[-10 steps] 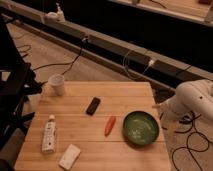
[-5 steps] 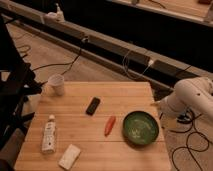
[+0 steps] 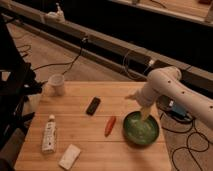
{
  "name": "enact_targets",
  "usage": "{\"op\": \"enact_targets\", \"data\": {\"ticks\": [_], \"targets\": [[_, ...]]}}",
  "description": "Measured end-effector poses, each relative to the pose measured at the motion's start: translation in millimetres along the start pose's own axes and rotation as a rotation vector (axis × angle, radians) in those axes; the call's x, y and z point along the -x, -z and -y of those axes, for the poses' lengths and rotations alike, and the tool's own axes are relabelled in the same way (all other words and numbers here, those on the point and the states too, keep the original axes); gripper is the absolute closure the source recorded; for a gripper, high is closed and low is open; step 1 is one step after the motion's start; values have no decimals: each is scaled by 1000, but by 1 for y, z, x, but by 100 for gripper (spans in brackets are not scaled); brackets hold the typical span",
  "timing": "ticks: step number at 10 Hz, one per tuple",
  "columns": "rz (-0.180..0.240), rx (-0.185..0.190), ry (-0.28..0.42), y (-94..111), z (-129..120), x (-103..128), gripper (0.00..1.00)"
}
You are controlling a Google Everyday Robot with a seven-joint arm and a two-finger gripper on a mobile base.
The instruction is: Place the eraser in the ceramic cup
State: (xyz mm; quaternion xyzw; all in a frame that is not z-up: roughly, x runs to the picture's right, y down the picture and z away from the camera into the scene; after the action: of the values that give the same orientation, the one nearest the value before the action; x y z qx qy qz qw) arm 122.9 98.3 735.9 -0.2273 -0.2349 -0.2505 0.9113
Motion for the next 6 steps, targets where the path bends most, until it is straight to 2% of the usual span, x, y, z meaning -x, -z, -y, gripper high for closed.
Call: {"op": "enact_targets", "data": {"ticks": [1, 6], "targets": [[13, -4, 30, -2, 9, 12, 20], [9, -6, 30, -1, 9, 10, 20]]}}
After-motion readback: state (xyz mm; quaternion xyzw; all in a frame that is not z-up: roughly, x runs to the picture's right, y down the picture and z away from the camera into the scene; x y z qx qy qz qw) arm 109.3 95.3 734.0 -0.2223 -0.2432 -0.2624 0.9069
